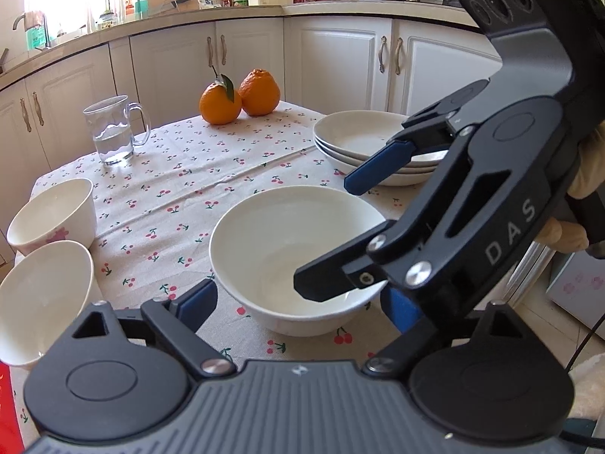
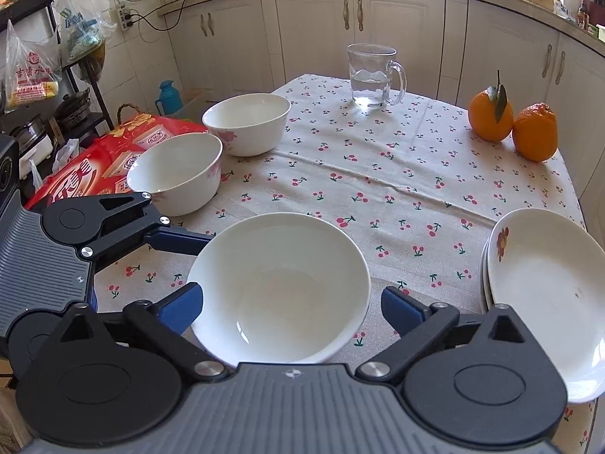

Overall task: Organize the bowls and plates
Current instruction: 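Lower the bowl onto the table beside the plates and open the right gripper, then move the right gripper to a pink-decal white bowl and grasp its rim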

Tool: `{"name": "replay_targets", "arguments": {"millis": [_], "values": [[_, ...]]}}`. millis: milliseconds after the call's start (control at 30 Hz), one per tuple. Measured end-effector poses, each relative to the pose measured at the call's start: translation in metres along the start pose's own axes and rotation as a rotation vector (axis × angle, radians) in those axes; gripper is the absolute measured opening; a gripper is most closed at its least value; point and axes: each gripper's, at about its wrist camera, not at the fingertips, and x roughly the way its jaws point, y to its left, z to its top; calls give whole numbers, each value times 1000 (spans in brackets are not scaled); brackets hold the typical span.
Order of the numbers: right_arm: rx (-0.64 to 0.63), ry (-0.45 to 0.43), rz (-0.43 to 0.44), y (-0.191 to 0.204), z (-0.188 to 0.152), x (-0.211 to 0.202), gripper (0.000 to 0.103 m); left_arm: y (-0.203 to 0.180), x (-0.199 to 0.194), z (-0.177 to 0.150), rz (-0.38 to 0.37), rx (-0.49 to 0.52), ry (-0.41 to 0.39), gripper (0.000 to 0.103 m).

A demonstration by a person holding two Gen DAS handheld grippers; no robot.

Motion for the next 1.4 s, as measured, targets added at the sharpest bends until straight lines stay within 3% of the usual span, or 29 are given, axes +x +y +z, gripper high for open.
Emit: {"name": "replay_targets", "arguments": {"millis": [433, 600, 900, 1100, 1400], "values": [[-13, -20, -5, 6, 1, -8, 103, -1, -23, -8, 41, 1, -6, 94], [-34, -41, -8, 14, 3, -17, 103, 1, -37, -8, 52, -7, -37, 101], [-101, -43, -82, 32, 4, -25, 103, 5, -54, -15, 85, -29, -62, 101], [-165, -49, -108, 49, 9, -28, 103, 17, -69, -20, 142, -57, -92, 101], [-239, -63, -61, 76, 34, -13, 103, 53, -81, -37, 259, -125, -90, 101]]}}
